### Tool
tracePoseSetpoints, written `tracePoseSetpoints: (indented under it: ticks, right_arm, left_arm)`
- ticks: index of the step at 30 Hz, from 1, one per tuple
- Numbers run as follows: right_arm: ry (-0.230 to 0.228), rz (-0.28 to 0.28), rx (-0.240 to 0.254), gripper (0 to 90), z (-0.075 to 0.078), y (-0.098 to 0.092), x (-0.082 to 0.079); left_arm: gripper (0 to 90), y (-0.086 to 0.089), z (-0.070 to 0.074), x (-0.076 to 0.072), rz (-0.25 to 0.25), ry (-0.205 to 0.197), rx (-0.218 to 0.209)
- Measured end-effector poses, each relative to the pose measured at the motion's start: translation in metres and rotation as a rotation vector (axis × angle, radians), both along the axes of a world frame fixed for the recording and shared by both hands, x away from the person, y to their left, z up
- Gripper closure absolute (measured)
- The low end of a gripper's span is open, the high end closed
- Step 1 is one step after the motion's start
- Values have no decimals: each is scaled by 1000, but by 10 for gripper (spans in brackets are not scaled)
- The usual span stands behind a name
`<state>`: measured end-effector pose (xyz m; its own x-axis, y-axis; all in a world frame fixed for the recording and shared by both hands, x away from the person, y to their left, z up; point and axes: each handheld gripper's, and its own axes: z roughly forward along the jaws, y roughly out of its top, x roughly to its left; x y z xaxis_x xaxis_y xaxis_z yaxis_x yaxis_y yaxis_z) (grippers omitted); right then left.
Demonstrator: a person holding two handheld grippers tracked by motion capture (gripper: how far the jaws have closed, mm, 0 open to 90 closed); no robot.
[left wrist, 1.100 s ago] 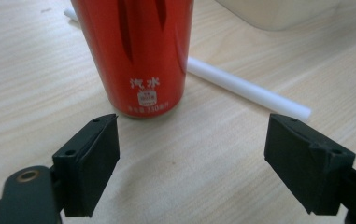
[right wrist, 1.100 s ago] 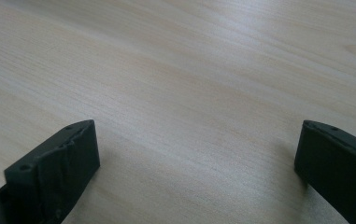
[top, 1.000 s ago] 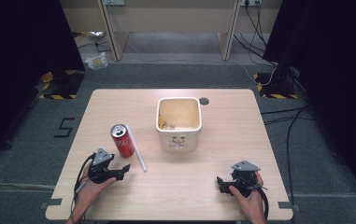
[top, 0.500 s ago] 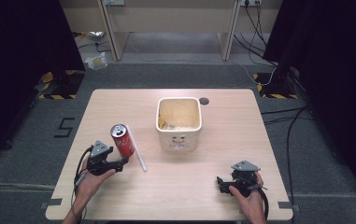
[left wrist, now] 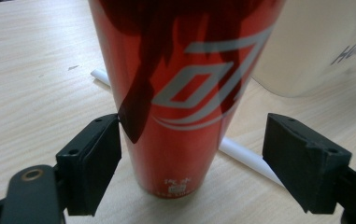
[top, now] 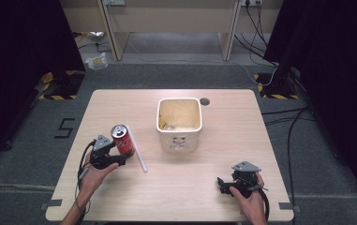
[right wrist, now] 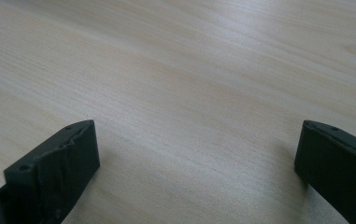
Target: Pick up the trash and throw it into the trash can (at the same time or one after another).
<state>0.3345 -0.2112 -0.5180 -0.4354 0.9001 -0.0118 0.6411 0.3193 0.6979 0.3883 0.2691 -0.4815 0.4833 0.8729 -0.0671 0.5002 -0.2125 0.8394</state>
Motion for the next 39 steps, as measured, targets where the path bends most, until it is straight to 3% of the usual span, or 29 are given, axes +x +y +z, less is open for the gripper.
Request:
tracePoseSetpoints:
  ticks: [15,20,23,39]
  right_arm:
    - [0,0,0,3,0,0,0]
    - [0,0,0,3,0,0,0]
    - [0,0,0,2,0,0,0]
    - [0,0,0,2,0,0,0]
  left_arm:
    - [231,0,-5,14,9,4,-4]
    - [265,-1,-7,18,1,10,-18]
    - [320,-1,-9,18,-3,-1,-2]
    - [338,-4,11,15,-23,-34,13]
